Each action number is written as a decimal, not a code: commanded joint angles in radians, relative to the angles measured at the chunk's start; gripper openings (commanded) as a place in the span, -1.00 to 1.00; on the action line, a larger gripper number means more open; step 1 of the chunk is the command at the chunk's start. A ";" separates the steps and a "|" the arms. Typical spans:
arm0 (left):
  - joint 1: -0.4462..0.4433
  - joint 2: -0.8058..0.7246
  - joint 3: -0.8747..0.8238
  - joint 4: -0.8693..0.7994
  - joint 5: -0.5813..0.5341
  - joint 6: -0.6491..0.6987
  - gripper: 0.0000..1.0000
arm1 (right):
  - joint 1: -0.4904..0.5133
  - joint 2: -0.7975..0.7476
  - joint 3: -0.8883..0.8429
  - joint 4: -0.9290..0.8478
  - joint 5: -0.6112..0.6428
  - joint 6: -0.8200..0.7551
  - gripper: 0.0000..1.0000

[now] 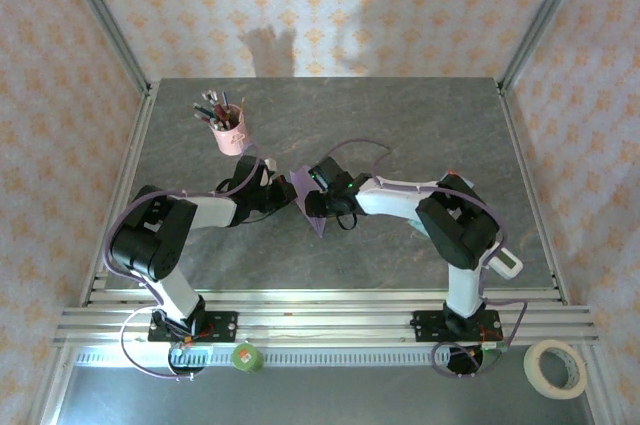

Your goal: Fold a paper plane with a square sheet of paper (pick it up from the middle)

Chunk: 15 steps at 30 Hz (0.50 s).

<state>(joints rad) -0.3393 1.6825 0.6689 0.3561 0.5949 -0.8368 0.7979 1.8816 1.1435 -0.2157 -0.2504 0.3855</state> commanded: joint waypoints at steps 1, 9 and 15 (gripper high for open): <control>0.005 0.013 0.017 0.012 0.006 0.016 -1.00 | 0.006 0.022 0.027 -0.031 0.034 0.019 -0.31; 0.005 0.012 0.017 0.006 0.003 0.015 -0.98 | 0.017 0.042 0.051 -0.062 0.075 0.039 -0.38; 0.007 -0.011 0.023 -0.029 -0.031 0.029 -0.78 | 0.017 0.022 0.057 -0.082 0.133 0.055 -0.60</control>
<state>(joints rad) -0.3393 1.6825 0.6693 0.3515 0.5934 -0.8341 0.8108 1.9095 1.1751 -0.2508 -0.1905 0.4263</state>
